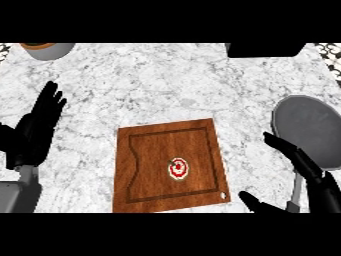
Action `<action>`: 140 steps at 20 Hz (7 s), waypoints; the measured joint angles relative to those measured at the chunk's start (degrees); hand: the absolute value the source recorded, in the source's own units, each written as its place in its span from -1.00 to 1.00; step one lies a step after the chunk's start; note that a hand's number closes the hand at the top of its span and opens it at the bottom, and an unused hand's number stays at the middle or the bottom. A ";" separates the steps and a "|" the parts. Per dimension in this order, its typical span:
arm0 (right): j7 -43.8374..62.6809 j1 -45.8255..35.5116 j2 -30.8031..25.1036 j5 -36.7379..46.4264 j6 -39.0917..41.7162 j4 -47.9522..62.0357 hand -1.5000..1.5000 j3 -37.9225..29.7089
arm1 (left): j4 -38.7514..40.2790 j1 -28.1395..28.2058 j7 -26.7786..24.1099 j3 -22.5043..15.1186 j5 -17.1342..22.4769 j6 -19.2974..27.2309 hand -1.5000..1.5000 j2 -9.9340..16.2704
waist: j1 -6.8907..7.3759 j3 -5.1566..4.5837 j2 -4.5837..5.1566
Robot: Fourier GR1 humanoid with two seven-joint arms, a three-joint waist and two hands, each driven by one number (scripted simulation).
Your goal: Pick the cupcake from the cutting board and place it in the pan
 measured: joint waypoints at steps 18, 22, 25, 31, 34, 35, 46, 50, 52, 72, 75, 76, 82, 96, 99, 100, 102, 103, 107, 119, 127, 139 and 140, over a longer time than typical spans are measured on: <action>39.36 -26.67 3.03 8.20 37.47 2.55 -1.00 10.90 | -1.07 -1.33 1.77 -0.69 -1.67 -0.85 0.00 -1.65 | 2.74 -0.05 0.63; 43.24 -28.81 5.52 3.06 44.26 4.69 -1.00 12.65 | -0.95 -1.38 1.82 -0.75 -2.11 -0.77 0.00 -2.02 | 2.38 -0.03 0.57; 44.88 -30.63 8.42 1.74 46.14 6.57 -1.00 14.18 | -0.82 -1.04 1.62 -0.13 -2.00 -1.24 0.00 -2.00 | 2.17 0.01 0.53; 46.41 -33.97 10.78 3.16 49.16 10.37 -1.00 17.62 | -1.24 -0.56 1.92 0.19 -2.45 -1.38 0.00 -2.24 | 1.90 0.00 0.42; 47.92 -35.26 11.83 5.20 50.29 11.48 -1.00 19.81 | -1.00 -0.97 2.10 0.33 -2.42 -1.37 0.00 -2.57 | 1.70 -0.02 0.33; 48.53 -35.68 12.66 5.96 50.55 11.96 -1.00 20.59 | -0.94 -1.11 2.06 0.49 -2.47 -1.42 0.00 -2.49 | 1.67 -0.02 0.31; 49.09 -39.36 22.28 11.57 53.16 21.46 -1.00 20.48 | -2.19 -1.16 3.38 1.22 -3.19 -1.68 0.00 -2.72 | 1.78 0.05 0.42; 48.94 -39.98 23.32 12.69 53.64 25.07 -1.00 19.42 | -2.34 -0.48 3.17 1.62 -3.38 -2.14 0.00 -2.61 | 1.81 0.06 0.44; 48.74 -39.66 23.62 13.86 53.71 26.73 -1.00 19.40 | -2.79 -0.36 3.30 1.67 -3.37 -2.22 0.00 -2.84 | 1.79 0.06 0.43; 41.46 -37.85 24.71 19.75 49.75 39.41 -1.00 15.77 | -3.90 -0.11 4.88 4.28 -5.05 -4.72 0.00 -4.40 | 1.78 0.11 0.52; 41.10 -39.65 24.77 18.16 47.23 42.83 -1.00 16.32 | -3.18 -1.47 5.24 4.12 -6.28 -4.07 0.00 -5.29 | 1.88 0.11 0.55; 41.64 -39.74 24.79 17.55 45.88 43.68 -1.00 17.48 | -3.13 -1.30 4.89 3.87 -6.63 -4.04 0.00 -5.77 | 1.93 0.12 0.57; 37.44 -42.09 25.01 16.01 40.84 50.39 1.00 19.42 | -3.21 -0.62 4.34 4.56 -7.10 -5.31 0.00 -6.37 | 2.09 0.12 0.59; 34.95 -43.00 25.14 17.90 32.49 54.38 1.00 15.33 | -3.58 -0.62 4.85 5.13 -9.11 -5.41 0.00 -8.64 | 1.82 0.12 0.58; 40.23 -44.22 25.01 17.82 27.57 57.31 1.00 8.68 | -3.37 -0.85 4.72 5.72 -8.71 -5.92 0.00 -8.10 | 1.78 0.12 0.73; 41.76 -45.04 24.90 18.26 26.00 58.34 1.00 6.69 | -3.45 -0.90 4.99 5.81 -8.62 -6.06 0.00 -7.90 | 1.85 0.13 0.74; 44.87 -47.68 24.90 19.85 23.67 60.56 1.00 3.99 | -3.75 -0.96 5.32 5.77 -8.76 -6.10 0.00 -7.73 | 2.12 0.12 0.74; 46.04 -48.97 24.57 21.36 22.72 61.25 1.00 3.32 | -4.02 -0.53 5.29 5.68 -8.74 -6.21 0.00 -7.79 | 2.20 0.11 0.69; 49.01 -53.53 22.72 29.13 21.83 61.47 1.00 3.85 | -2.95 -0.90 4.87 5.90 -8.78 -5.96 0.00 -8.22 | 1.72 0.06 0.43; 53.45 -63.26 20.35 44.16 28.07 51.85 1.00 0.87 | -3.18 -0.17 4.73 6.97 -8.31 -6.95 0.00 -7.53 | 1.08 0.06 0.11; 51.29 -59.36 13.65 47.84 29.15 44.83 1.00 -8.03 | -3.97 0.72 4.74 7.48 -7.91 -7.39 0.00 -7.49 | 0.72 0.10 0.19; 43.00 -37.76 2.28 44.98 23.42 29.65 1.00 -22.39 | -4.37 0.05 5.62 7.68 -8.34 -7.24 0.00 -7.85 | 0.75 0.14 0.37; 41.51 -35.94 1.79 44.34 21.74 29.97 1.00 -23.58 | -4.04 0.00 5.47 7.74 -8.30 -7.55 0.00 -7.79 | 0.86 0.13 0.41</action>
